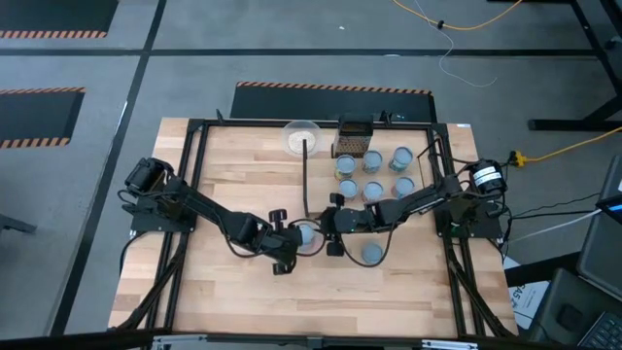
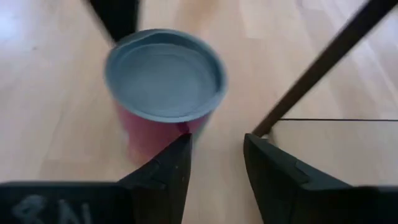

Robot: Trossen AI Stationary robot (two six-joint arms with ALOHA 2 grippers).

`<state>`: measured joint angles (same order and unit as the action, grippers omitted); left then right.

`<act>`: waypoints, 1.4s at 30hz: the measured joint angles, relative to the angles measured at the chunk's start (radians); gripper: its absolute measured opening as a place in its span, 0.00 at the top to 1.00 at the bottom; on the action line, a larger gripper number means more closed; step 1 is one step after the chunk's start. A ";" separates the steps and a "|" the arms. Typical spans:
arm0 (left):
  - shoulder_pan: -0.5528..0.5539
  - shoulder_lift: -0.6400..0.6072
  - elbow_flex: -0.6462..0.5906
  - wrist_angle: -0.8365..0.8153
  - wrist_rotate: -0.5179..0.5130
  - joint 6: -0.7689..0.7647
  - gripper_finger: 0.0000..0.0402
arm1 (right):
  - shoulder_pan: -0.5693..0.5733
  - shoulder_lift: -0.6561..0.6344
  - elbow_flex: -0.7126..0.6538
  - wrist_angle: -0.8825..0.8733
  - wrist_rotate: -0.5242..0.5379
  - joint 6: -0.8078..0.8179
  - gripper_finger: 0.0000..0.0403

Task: Pick and place cans onto a shelf
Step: Put the pink canned chicken soup on the shelf

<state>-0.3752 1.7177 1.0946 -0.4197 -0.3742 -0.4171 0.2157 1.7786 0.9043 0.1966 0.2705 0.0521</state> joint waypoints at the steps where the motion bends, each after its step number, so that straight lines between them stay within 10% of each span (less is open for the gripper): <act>1: 0.000 0.000 0.000 0.009 0.002 0.000 1.00 | 0.000 0.000 0.000 0.002 0.015 0.000 0.62; 26: 0.001 0.000 0.000 0.018 0.027 0.000 0.99 | 0.004 -0.102 0.001 -0.184 -0.088 -0.007 0.62; 42: 0.001 0.000 0.000 0.014 0.029 0.001 1.00 | 0.039 -0.137 0.002 0.084 -0.194 -0.037 0.62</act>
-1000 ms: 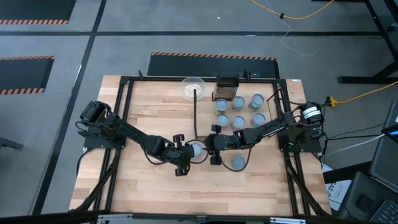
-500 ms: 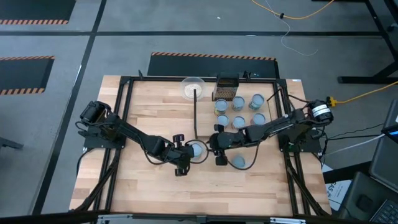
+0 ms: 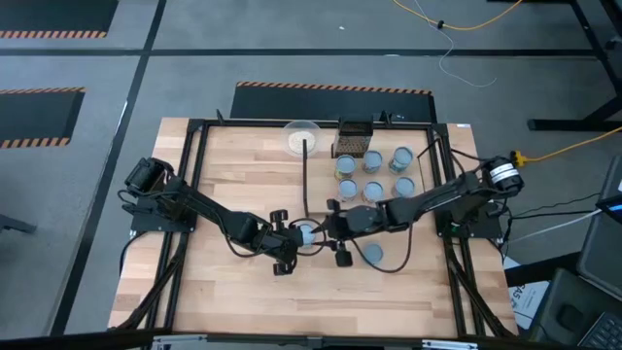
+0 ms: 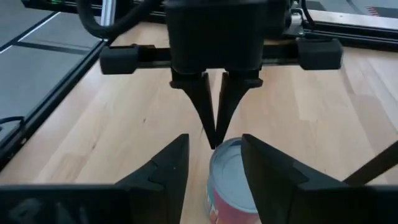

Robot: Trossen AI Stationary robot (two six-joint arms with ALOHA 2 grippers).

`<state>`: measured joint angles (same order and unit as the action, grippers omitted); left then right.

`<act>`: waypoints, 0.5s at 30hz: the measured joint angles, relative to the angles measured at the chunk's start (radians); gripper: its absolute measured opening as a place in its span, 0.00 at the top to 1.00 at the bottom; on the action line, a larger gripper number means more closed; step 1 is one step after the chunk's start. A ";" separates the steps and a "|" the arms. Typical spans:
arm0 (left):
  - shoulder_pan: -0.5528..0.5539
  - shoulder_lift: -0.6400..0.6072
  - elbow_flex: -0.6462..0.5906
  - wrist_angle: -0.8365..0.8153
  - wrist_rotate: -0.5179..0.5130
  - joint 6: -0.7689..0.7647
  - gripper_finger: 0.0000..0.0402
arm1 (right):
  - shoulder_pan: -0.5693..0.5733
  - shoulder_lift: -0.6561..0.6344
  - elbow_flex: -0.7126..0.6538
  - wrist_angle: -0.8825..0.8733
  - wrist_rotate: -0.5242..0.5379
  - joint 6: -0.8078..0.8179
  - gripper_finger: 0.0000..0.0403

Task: Pick and place cans onto a shelf
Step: Put the pink canned chicken soup on the shelf

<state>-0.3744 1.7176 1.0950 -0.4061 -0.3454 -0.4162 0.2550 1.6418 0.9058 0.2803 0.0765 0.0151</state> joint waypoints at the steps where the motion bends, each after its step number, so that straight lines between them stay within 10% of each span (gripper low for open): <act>1: 0.000 0.000 0.000 0.000 0.000 0.000 0.99 | 0.000 0.008 0.000 0.006 0.000 0.000 0.62; 15: 0.000 -0.001 0.000 0.003 0.000 0.000 0.99 | -0.002 0.152 0.000 0.122 0.001 0.000 0.62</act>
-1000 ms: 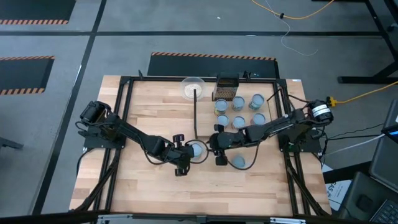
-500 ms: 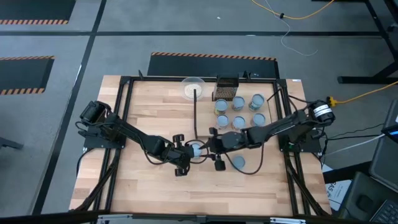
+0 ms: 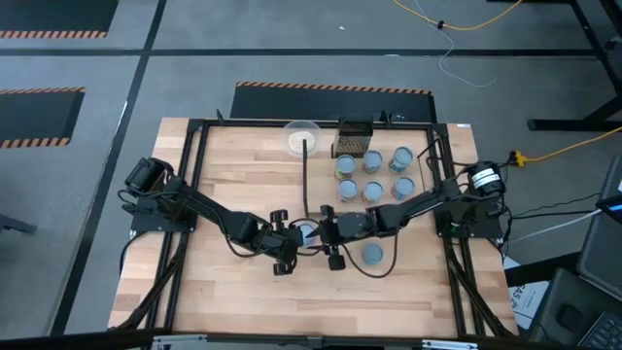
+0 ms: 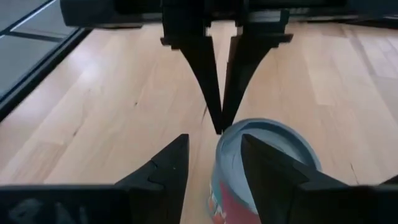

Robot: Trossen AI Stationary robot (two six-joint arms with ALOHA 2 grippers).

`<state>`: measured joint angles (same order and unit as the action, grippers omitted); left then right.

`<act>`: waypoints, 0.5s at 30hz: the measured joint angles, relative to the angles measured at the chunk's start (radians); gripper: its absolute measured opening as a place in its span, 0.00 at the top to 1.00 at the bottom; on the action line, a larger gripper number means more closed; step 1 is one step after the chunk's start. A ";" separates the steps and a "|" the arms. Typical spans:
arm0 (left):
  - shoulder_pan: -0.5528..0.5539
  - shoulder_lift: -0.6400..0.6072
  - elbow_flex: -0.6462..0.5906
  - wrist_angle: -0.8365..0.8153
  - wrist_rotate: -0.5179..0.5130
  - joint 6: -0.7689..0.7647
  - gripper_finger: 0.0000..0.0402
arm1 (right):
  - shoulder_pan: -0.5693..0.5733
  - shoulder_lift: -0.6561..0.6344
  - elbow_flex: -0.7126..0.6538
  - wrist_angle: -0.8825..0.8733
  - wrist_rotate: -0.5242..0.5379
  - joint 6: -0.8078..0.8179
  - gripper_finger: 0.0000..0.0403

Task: Pick and place cans onto a shelf
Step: Put the pink canned chicken soup on the shelf

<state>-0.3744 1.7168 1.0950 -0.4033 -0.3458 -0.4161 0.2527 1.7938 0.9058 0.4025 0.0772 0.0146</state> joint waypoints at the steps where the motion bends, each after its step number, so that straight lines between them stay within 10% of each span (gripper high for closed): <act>1: 0.000 0.000 0.000 0.000 0.000 0.000 0.99 | 0.000 0.005 0.000 -0.001 0.000 -0.002 0.62; 15: 0.000 0.000 0.000 0.002 0.000 0.000 1.00 | -0.008 0.022 -0.001 0.006 0.068 -0.045 0.62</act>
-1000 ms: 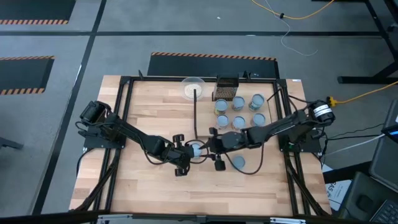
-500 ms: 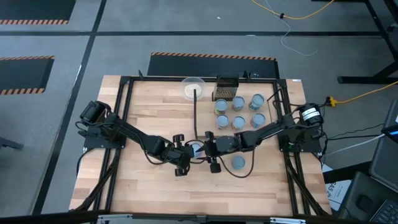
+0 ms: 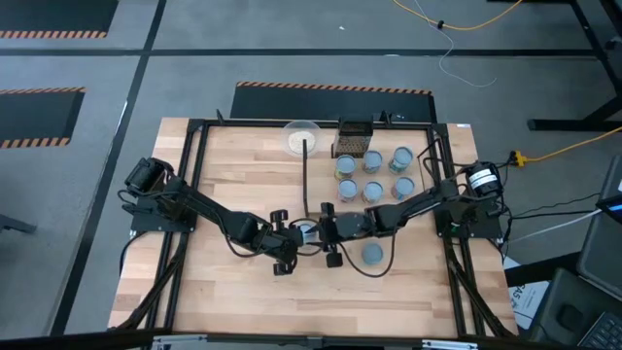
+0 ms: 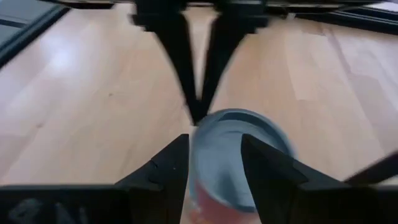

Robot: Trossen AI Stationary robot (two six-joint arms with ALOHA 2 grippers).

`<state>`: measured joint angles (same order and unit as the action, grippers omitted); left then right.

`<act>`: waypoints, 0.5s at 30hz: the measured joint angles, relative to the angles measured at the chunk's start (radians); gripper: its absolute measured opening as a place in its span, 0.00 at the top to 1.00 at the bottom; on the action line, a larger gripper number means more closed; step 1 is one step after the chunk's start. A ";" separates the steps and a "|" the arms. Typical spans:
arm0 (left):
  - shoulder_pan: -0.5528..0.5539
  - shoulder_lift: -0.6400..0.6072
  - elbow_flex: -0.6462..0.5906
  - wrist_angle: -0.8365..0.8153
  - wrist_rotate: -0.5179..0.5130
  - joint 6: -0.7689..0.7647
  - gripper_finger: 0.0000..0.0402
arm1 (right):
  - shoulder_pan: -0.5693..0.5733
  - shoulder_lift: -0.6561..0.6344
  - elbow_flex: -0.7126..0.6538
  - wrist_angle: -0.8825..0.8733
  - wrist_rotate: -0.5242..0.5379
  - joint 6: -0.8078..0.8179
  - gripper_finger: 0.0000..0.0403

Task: Pick and place cans onto a shelf
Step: Put the pink canned chicken soup on the shelf

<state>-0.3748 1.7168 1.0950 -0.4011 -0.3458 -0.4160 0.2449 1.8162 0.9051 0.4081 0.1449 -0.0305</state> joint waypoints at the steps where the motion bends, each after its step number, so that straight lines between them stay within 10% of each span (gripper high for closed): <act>1: 0.000 0.000 0.000 0.000 0.000 0.000 1.00 | -0.002 0.003 0.000 0.002 0.004 0.004 0.62; 15: 0.000 0.000 0.000 0.000 0.000 0.000 1.00 | -0.006 0.040 0.004 0.036 -0.018 0.031 0.62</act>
<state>-0.3748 1.7168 1.0950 -0.4007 -0.3458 -0.4164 0.2394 1.8558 0.9093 0.4442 0.1265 0.0002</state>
